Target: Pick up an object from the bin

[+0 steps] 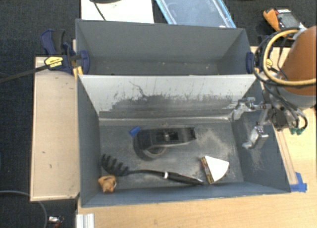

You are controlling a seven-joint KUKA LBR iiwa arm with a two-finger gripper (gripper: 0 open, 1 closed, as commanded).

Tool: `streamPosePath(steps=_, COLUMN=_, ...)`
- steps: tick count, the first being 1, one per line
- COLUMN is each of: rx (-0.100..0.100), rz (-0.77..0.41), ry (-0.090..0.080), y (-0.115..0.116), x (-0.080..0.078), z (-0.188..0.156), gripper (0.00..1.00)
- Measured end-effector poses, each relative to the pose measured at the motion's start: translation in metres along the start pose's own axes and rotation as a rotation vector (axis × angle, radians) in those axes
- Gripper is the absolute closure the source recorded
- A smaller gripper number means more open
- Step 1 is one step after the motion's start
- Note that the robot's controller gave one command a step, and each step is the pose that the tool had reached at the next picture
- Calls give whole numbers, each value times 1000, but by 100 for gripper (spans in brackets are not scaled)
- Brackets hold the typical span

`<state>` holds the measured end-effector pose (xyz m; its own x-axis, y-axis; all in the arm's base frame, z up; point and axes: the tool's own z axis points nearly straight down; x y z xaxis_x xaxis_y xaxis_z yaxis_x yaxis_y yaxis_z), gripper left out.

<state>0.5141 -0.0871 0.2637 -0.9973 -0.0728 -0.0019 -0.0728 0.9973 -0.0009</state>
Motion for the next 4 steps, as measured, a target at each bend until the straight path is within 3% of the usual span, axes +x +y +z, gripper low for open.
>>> streamPosePath(steps=1, rx=-1, rz=-100, ry=1, y=-7, x=-5, z=-90, gripper=0)
streamPosePath(steps=2, rx=1, rz=-107, ry=-11, y=49, x=-35, z=-41, gripper=0)
streamPosePath(steps=3, rx=6, rz=-226, ry=-12, y=91, x=-64, z=-29, gripper=0)
streamPosePath(steps=4, rx=9, rz=-243, ry=-37, y=104, x=-65, z=-33, gripper=0)
